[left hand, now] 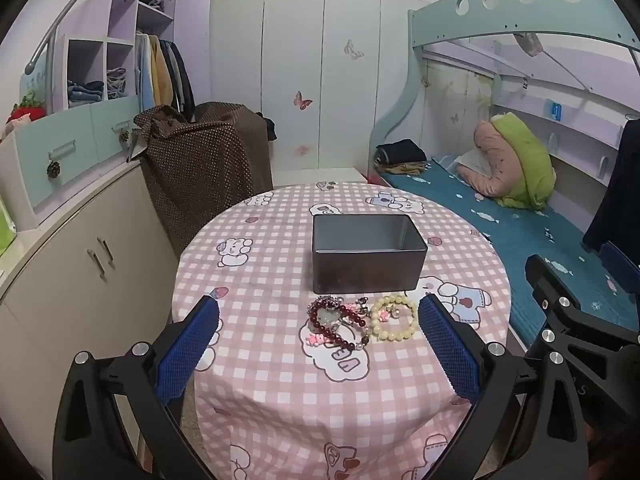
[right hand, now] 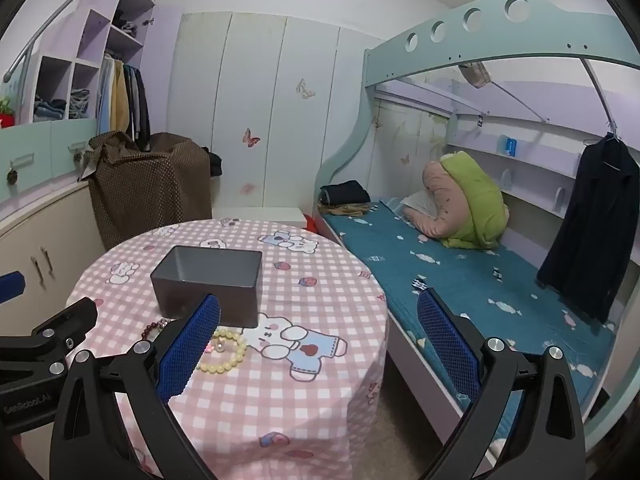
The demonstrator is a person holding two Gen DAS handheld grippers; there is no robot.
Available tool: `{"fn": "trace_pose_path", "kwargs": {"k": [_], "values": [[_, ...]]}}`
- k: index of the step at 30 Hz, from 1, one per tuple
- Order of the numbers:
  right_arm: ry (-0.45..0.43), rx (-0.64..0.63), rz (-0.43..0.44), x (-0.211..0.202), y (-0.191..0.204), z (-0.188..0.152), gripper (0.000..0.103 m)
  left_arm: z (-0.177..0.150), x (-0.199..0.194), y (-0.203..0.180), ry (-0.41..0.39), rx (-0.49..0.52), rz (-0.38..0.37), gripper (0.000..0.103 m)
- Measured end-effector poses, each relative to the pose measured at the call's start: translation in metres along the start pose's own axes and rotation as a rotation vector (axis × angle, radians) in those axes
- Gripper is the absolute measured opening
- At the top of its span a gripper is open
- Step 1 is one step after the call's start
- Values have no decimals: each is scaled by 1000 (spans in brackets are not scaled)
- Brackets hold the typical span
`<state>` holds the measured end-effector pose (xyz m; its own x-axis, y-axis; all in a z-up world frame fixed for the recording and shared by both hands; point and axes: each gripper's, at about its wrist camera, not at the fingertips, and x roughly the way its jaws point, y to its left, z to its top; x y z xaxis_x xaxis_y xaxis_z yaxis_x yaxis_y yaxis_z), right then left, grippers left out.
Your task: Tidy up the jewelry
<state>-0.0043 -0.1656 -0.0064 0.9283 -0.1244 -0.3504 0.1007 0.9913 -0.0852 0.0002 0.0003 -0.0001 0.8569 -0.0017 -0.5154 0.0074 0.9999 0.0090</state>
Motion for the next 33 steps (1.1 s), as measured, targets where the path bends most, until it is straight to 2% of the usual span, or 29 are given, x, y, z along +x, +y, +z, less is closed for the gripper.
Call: {"fn": "trace_pose_path", "kwargs": {"k": [6, 13, 15, 33], "values": [[10, 17, 16, 1, -2, 1, 96, 1, 3, 0, 27, -6, -3, 96], [6, 18, 27, 7, -1, -2, 96, -21, 14, -1, 6, 1, -1, 93], [4, 19, 27, 6, -1, -1, 96, -7, 13, -1, 28, -1, -13, 92], [5, 18, 31, 11, 0, 1, 96, 1, 13, -1, 35, 8, 3, 92]]}}
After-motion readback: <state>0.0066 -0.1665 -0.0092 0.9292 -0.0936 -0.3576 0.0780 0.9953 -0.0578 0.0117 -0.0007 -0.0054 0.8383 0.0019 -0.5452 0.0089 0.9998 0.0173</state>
